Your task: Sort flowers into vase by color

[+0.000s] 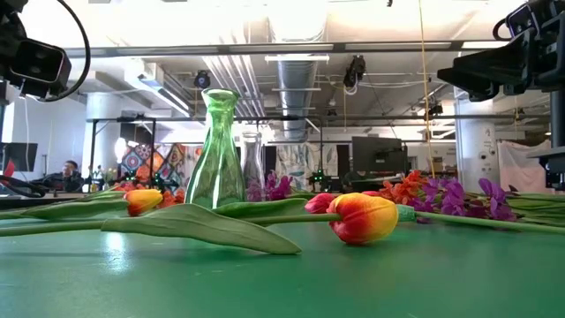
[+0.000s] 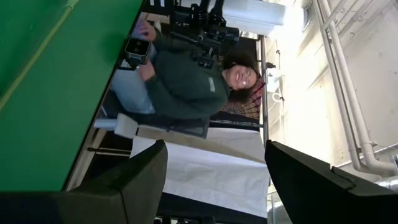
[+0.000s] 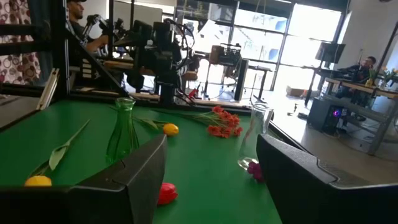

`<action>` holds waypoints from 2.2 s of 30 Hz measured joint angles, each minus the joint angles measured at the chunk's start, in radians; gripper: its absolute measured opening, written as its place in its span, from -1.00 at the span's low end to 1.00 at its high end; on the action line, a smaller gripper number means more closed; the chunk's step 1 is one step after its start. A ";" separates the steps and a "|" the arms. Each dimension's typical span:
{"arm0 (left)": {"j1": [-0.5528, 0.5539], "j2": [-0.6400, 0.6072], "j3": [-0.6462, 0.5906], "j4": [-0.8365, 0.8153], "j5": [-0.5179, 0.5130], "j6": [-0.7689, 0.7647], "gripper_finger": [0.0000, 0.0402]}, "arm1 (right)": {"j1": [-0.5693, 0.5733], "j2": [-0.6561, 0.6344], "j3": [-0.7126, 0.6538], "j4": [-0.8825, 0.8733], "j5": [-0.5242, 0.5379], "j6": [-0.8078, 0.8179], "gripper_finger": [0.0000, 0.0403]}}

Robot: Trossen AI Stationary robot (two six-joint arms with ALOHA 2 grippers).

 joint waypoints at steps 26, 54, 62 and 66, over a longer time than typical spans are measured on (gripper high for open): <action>0.000 0.000 0.000 0.000 0.000 -0.001 0.31 | 0.000 0.000 0.000 0.000 0.000 0.000 0.20; 0.000 0.015 0.000 0.249 -1.311 0.995 0.31 | 0.000 0.000 0.000 0.001 0.026 0.000 0.20; 0.000 0.017 0.012 0.262 -1.574 1.286 0.31 | 0.000 0.002 0.000 0.038 0.133 0.399 0.20; 0.002 0.017 0.016 0.263 -1.467 1.312 0.31 | 0.000 0.010 0.000 0.040 0.330 0.600 0.20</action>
